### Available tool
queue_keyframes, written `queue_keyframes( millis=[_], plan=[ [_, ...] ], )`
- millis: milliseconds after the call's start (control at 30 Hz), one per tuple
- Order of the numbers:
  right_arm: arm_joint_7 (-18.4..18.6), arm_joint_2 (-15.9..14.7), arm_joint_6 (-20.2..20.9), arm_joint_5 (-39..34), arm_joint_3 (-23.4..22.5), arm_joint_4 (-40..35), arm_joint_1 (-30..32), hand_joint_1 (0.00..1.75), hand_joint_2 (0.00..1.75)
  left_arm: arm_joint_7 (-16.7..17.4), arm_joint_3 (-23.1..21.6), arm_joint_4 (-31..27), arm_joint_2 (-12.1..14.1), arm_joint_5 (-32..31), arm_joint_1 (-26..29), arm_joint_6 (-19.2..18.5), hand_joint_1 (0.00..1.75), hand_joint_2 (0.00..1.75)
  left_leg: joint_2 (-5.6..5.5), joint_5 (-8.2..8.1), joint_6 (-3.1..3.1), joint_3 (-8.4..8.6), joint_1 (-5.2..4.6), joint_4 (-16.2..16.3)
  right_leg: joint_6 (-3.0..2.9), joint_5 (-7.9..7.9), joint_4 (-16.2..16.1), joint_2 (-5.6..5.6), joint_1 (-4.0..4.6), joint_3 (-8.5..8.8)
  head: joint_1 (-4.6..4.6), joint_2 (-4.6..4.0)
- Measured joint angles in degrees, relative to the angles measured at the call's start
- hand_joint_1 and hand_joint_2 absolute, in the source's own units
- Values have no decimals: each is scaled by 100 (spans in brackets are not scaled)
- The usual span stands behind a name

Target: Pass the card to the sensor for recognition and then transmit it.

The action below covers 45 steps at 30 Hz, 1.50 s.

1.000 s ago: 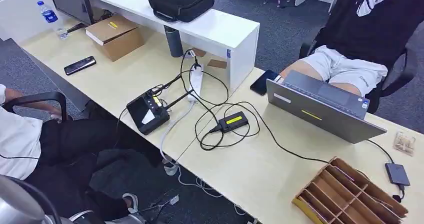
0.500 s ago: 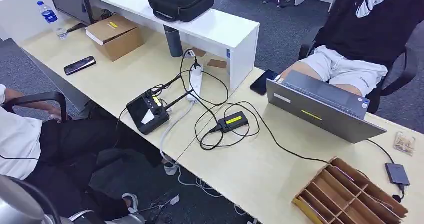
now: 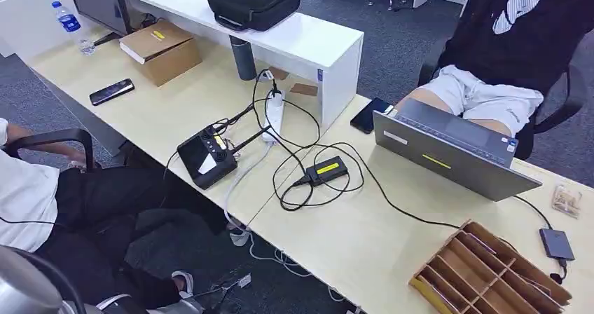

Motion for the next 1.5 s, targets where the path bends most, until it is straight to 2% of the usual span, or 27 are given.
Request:
queue_keyframes(
  millis=[167,500,767,867,1033,1167,1300,1433,1500],
  plan=[
    [-310,-81,192,-266,105,-76,-38,175,175,0,0,0,11,-15,-1,-22,0,175,1,0,0,1,0,0,0,0,0,0,0,0,0,0],
    [-336,-24,242,-164,531,64,-399,175,175,-2,0,0,15,-66,-22,-28,0,175,1,0,0,0,0,0,0,0,2,1,0,1,0,0],
    [-238,310,125,79,1110,461,-914,175,175,9,-13,0,13,-120,-46,-33,0,175,3,1,0,6,1,0,-1,1,2,3,1,3,0,0],
    [-216,365,59,94,1224,522,-1016,175,175,20,-15,0,15,-120,-45,-33,0,175,2,1,0,7,1,0,-1,1,2,2,1,5,0,0],
    [-199,350,-291,-11,1281,468,-1010,175,175,26,-15,0,15,-94,-40,-31,0,175,2,1,0,7,-1,3,-1,1,2,2,0,6,0,0],
    [-110,171,-688,-111,1126,145,-880,175,175,24,-15,0,20,-39,-23,-13,0,175,-2,1,0,5,-3,5,-1,1,1,0,-2,4,0,0],
    [261,-20,-1139,178,611,-433,-691,175,175,-2,-11,2,20,20,-1,20,0,175,-2,0,0,1,-3,4,-1,1,2,1,-3,1,0,0],
    [392,-17,-1517,582,87,-853,-710,175,175,-9,-11,2,13,33,-4,28,0,175,0,1,1,0,-2,3,-1,1,3,1,-3,2,0,0],
    [442,81,-1681,755,-105,-947,-863,175,175,-9,-11,2,11,-9,-1,37,0,175,1,1,0,-5,-2,0,-3,3,5,2,-2,3,0,0]
  ],
)
